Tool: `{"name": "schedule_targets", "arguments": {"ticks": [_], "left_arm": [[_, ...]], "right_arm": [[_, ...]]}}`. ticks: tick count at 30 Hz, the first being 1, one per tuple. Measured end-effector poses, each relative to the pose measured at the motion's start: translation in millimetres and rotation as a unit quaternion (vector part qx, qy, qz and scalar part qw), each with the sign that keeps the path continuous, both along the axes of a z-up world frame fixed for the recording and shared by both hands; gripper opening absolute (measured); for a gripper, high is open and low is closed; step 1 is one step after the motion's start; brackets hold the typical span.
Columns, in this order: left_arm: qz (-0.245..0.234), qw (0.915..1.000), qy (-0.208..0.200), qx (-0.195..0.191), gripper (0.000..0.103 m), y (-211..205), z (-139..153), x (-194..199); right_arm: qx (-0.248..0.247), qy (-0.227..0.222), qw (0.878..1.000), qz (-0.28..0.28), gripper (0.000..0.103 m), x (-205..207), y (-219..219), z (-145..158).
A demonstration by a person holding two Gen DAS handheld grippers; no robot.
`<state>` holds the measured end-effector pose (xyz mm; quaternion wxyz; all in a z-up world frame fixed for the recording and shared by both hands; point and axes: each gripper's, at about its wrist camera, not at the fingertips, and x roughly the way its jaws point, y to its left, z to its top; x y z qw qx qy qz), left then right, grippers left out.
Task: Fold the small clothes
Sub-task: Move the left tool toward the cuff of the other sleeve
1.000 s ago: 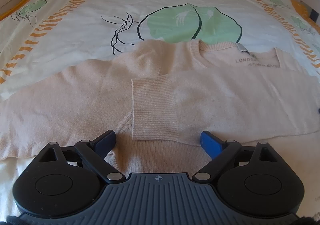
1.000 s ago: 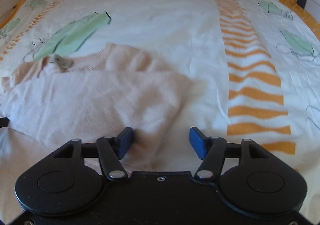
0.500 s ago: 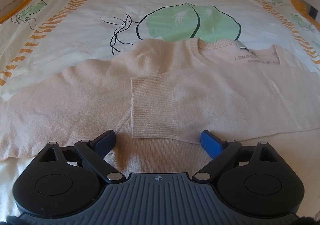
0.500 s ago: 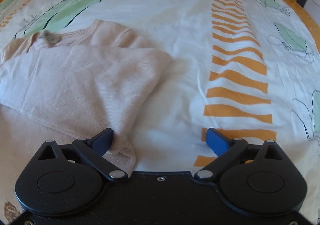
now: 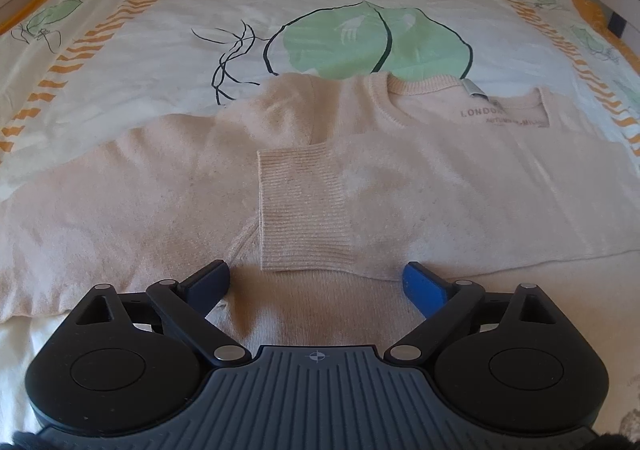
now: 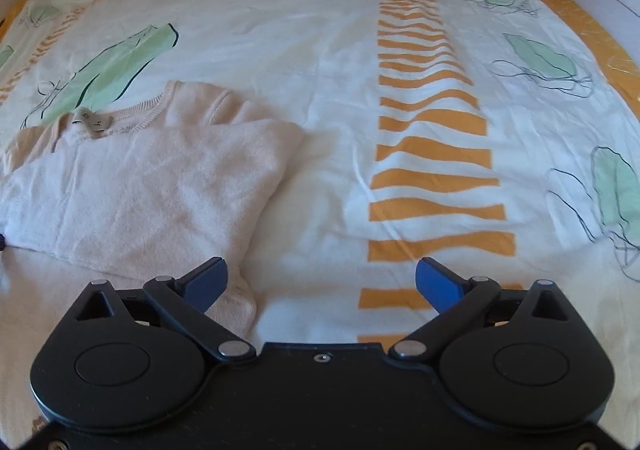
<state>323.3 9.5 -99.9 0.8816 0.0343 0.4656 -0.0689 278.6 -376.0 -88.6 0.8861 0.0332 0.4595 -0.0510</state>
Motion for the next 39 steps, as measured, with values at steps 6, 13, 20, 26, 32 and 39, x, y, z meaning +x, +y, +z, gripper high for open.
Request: {"name": "schedule_targets", "arguments": {"ticks": [6, 13, 20, 26, 32, 39], "left_arm": [[-0.006, 1.0, 0.003, 0.002, 0.094, -2.8, -0.4, -2.2], [-0.011, 0.9998, 0.01, -0.012, 0.094, -1.8, 0.1, -1.0], [-0.008, 0.9997, 0.012, -0.018, 0.094, -0.5, 0.8, -0.9], [-0.006, 0.9996, 0.01, -0.027, 0.094, -0.3, 3.6, -1.7], [-0.012, 0.9995, 0.004, -0.028, 0.094, -3.6, 2.6, -3.9], [-0.014, 0.9961, -0.002, -0.087, 0.094, 17.5, 10.6, -4.5]], "right_arm": [[-0.072, 0.005, 0.997, 0.037, 0.1, -2.4, 29.7, -10.3], [-0.076, -0.01, 0.997, -0.01, 0.099, 8.5, 24.1, -23.1], [-0.057, 0.016, 0.998, -0.036, 0.101, 0.5, 7.9, -22.6], [-0.033, -0.028, 0.998, -0.05, 0.102, -11.9, -2.1, 0.8], [-0.042, -0.049, 0.998, -0.008, 0.102, 7.8, 23.6, -2.7], [-0.051, 0.001, 0.999, -0.01, 0.102, 16.3, 23.6, -20.0]]}}
